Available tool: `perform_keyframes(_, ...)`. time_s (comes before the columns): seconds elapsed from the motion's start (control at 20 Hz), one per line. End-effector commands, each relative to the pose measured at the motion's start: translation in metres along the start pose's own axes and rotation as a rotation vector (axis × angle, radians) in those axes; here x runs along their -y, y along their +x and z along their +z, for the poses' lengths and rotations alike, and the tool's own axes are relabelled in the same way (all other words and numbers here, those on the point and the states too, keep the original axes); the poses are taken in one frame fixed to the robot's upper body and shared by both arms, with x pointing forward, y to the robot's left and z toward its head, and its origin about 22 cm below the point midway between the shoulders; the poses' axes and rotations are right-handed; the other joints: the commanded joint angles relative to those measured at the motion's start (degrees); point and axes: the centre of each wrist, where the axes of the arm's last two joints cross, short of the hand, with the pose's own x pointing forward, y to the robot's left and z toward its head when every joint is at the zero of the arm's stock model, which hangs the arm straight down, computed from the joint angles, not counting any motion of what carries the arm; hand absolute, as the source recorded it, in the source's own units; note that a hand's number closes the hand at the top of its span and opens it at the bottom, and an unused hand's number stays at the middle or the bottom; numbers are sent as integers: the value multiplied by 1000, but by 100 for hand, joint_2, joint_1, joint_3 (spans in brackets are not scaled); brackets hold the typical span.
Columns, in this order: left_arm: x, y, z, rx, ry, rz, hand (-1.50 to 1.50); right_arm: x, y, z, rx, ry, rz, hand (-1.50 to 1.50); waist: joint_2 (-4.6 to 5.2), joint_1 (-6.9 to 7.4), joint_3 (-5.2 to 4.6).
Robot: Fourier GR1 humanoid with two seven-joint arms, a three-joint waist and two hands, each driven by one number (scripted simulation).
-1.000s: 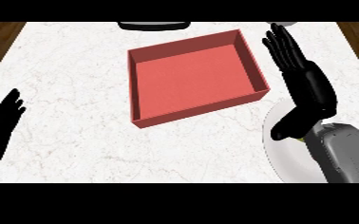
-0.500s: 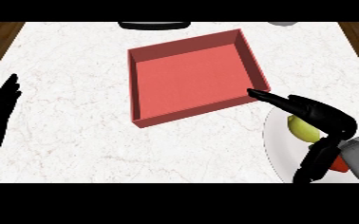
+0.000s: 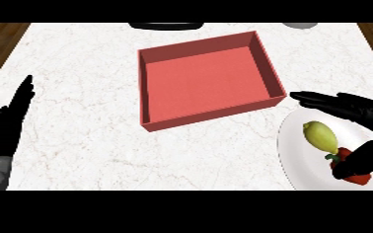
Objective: Pick the bell pepper from the plate and place it in the cardboard box
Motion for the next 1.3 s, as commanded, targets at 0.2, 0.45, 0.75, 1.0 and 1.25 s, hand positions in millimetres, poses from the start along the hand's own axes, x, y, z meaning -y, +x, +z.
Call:
perform_keyframes(0.2, 16, 9, -8, 15, -18, -19, 0, 29, 15, 17, 71, 386, 214, -150, 8, 135, -28)
perform_keyframes(0.45, 20, -1, -3, 13, -10, -28, 0, 22, 10, 36, 0, 613, 393, -150, -56, 106, -51)
perform_keyframes(0.75, 26, -8, -7, -12, 6, -40, 0, 6, -21, 49, -2, 732, 423, -150, -59, 41, -59)
perform_keyframes(1.0, 23, -2, -13, -6, 13, -44, 0, 19, -39, 42, -16, 742, 507, -150, -87, -9, -63)
perform_keyframes(1.25, 30, 9, -15, -10, 4, -17, 0, -10, -59, 33, 20, 753, 512, -150, -103, -59, -60)
